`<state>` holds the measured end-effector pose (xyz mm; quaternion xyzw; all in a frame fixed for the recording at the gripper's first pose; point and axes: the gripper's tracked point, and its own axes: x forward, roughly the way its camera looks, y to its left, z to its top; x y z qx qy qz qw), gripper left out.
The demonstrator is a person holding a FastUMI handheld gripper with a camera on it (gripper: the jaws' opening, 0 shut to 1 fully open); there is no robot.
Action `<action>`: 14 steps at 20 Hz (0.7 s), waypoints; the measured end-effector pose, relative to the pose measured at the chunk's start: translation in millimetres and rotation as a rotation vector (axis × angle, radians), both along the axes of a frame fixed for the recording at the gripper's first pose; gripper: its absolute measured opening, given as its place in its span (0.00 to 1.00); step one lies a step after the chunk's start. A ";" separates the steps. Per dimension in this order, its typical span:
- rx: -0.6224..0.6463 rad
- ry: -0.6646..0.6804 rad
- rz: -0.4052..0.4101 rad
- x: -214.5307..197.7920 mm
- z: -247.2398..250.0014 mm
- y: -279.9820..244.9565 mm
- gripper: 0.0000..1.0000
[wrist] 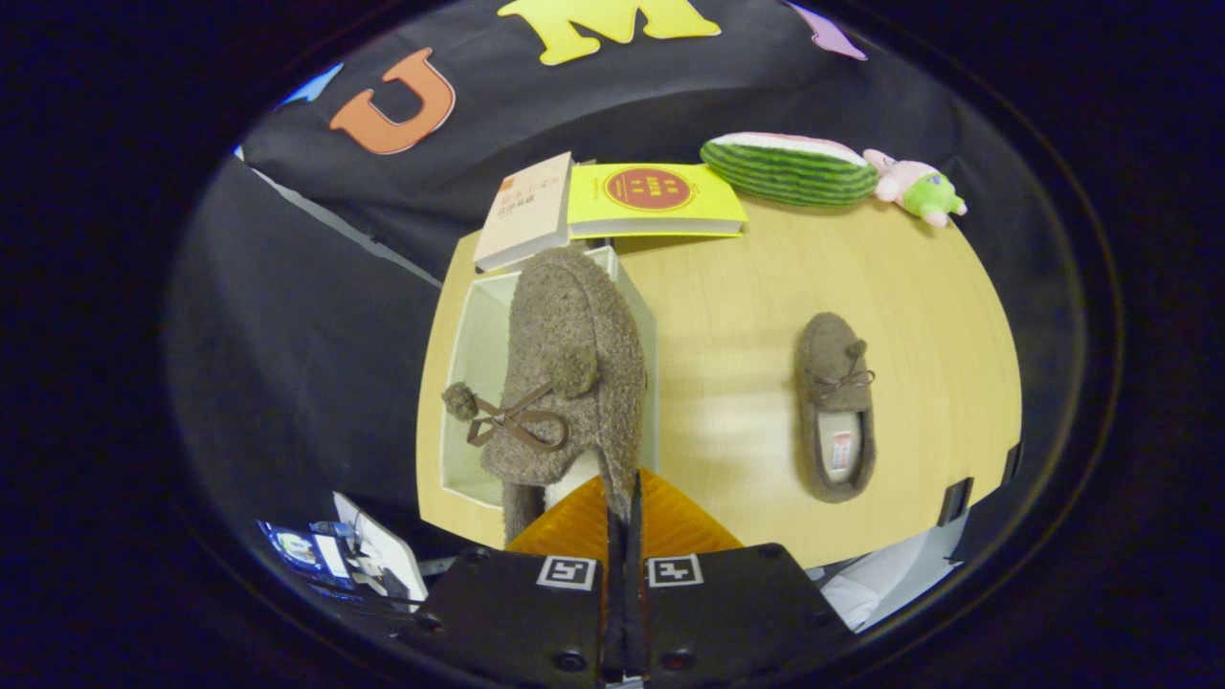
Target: Open the storage box then place both shoes into the box .Put the left shoe in first, then the right shoe, with the right side of both shoes facing outward in a uniform manner.
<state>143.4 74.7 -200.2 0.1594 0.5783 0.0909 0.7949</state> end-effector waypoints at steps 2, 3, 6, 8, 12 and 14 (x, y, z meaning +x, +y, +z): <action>0.029 -0.019 -0.005 7.4 4.3 19.1 0.06; 0.041 -0.028 -0.002 11.1 5.7 28.9 0.06; 0.076 -0.051 -0.005 21.6 2.8 59.3 0.06; 0.099 -0.058 -0.015 26.8 -1.8 78.3 0.06; 0.124 -0.071 -0.046 42.0 -18.2 104.7 0.06; 0.114 -0.080 -0.050 49.8 -29.8 113.1 0.06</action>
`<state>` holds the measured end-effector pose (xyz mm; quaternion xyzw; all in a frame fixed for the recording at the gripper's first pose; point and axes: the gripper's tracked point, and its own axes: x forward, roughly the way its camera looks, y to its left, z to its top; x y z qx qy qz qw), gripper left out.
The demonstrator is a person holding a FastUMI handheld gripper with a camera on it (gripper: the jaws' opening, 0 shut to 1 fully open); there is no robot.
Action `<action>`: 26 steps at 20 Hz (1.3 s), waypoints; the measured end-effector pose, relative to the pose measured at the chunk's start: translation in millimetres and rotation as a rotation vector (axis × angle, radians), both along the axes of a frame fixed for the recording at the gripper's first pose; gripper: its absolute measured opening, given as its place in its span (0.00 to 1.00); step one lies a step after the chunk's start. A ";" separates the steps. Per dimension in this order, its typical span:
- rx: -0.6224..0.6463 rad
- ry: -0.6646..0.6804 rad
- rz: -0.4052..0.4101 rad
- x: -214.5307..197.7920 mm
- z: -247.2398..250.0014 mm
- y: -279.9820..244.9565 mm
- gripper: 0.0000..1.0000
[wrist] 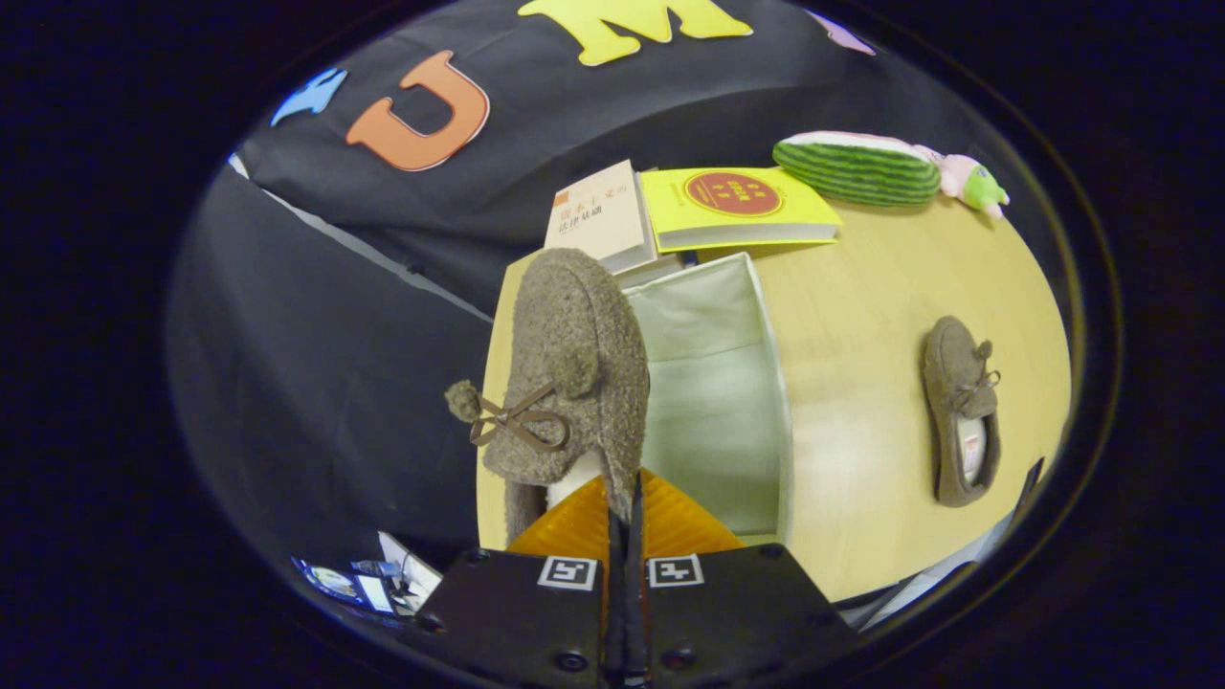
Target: Open the storage box then place both shoes into the box .Put the left shoe in first, then the right shoe, with the right side of both shoes facing outward in a uniform manner.
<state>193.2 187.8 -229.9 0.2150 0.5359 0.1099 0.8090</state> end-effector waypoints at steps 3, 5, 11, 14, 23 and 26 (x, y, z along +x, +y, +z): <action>0.000 0.014 -0.011 3.5 -16.8 11.6 0.06; 0.004 0.029 -0.012 3.7 -26.1 17.7 0.06; -0.001 0.028 0.010 5.0 -35.9 29.6 0.07; 0.002 -0.004 0.027 7.5 -31.9 30.8 0.28; -0.053 -0.127 0.056 -2.7 10.8 -6.6 1.00; -0.118 -0.161 0.054 -10.1 22.7 -39.5 1.00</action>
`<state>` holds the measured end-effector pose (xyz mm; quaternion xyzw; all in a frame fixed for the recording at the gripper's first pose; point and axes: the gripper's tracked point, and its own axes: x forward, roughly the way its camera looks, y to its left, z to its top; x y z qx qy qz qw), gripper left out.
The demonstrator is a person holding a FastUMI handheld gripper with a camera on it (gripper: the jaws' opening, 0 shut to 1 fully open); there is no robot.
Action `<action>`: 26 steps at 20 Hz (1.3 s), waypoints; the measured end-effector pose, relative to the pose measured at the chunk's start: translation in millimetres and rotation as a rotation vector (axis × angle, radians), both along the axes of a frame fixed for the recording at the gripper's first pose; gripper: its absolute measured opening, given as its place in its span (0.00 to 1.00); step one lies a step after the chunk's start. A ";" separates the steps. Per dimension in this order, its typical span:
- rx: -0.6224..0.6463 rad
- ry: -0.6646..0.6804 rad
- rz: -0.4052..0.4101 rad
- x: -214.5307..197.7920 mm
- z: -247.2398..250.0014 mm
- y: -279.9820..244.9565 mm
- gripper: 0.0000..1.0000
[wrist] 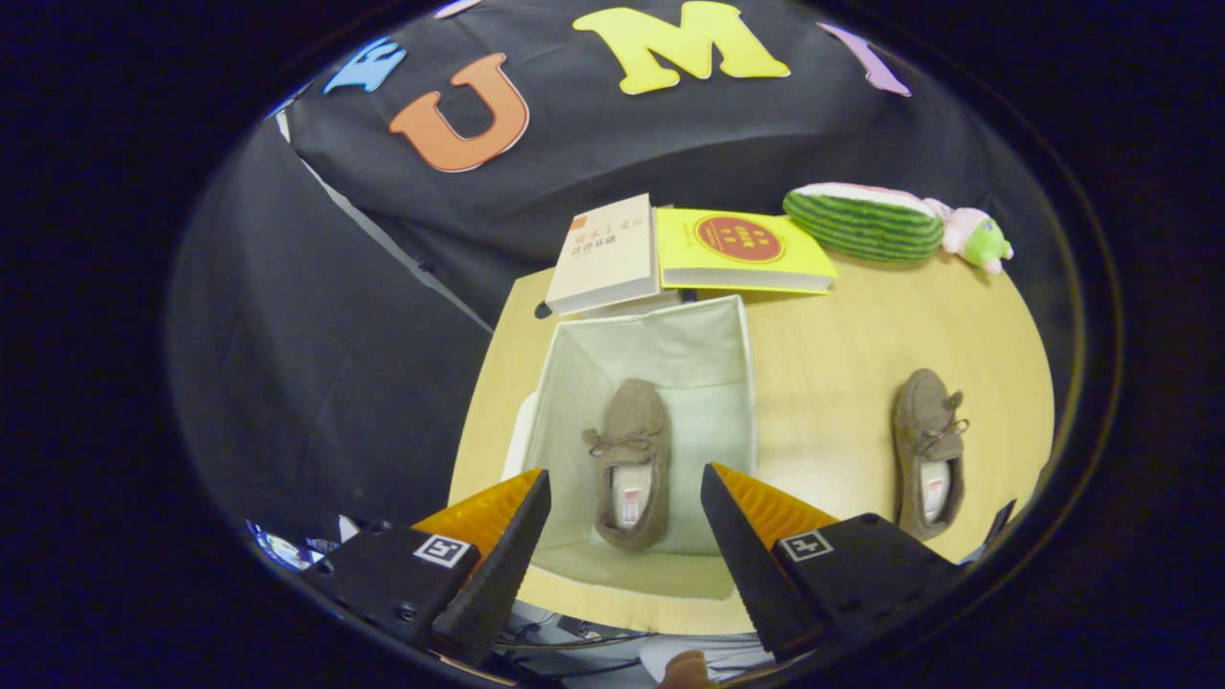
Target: Open the storage box then place both shoes into the box .Put the left shoe in first, then the right shoe, with the right side of both shoes facing outward in a uniform manner.
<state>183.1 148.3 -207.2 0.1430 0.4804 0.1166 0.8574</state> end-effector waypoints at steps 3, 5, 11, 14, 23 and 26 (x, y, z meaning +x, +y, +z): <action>-0.064 -0.009 -0.044 -3.2 5.1 -44.4 1.00; -0.093 -0.019 -0.061 -1.8 9.2 -70.8 1.00; -0.144 0.031 -0.120 -6.8 -3.0 -149.3 1.00; -0.190 0.062 -0.129 -8.9 -21.7 -186.6 1.00; -0.338 0.280 -0.179 -18.6 -122.8 -292.4 0.92; -0.203 0.369 -0.218 -31.2 -148.5 -292.6 0.85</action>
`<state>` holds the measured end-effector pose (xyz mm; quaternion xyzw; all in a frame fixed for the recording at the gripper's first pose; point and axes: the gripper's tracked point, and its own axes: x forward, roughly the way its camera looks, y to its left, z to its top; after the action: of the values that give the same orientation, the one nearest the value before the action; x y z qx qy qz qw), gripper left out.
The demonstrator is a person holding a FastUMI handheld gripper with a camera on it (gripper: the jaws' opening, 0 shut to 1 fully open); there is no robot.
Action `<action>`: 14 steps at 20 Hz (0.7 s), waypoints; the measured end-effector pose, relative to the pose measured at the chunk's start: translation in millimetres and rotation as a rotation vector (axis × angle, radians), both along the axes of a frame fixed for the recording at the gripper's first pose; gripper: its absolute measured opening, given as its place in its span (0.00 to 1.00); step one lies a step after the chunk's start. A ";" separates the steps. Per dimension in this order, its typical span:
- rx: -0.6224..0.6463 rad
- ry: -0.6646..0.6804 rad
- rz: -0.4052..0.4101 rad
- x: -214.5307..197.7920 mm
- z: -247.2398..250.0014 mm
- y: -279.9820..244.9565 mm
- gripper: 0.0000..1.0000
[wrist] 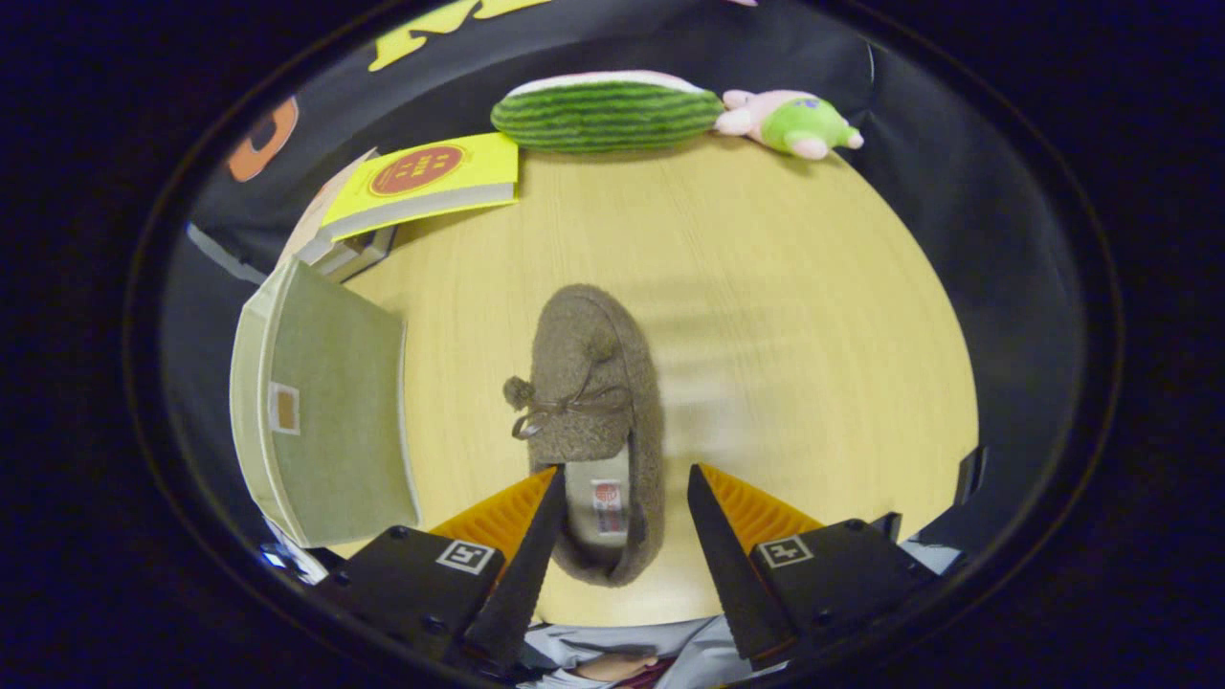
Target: Open the storage box then place both shoes into the box .Put the left shoe in first, then the right shoe, with the right side of both shoes facing outward in a uniform manner.
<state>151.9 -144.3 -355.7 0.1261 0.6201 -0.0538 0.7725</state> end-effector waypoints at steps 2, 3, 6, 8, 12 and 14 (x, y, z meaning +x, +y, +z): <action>-0.042 0.031 -0.006 -1.5 -14.2 -13.2 0.83; -0.067 0.043 0.003 -2.3 -18.8 -18.6 0.82; -0.111 0.053 0.056 -0.1 -30.8 -19.5 0.57; -0.112 0.047 0.085 0.9 -38.1 -10.8 0.29; -0.144 0.026 0.093 1.0 -36.2 -10.8 0.06; -0.087 0.006 0.050 0.9 -25.1 -4.3 0.06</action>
<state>152.8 -148.6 -380.8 0.0767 0.6224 -0.0617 0.7765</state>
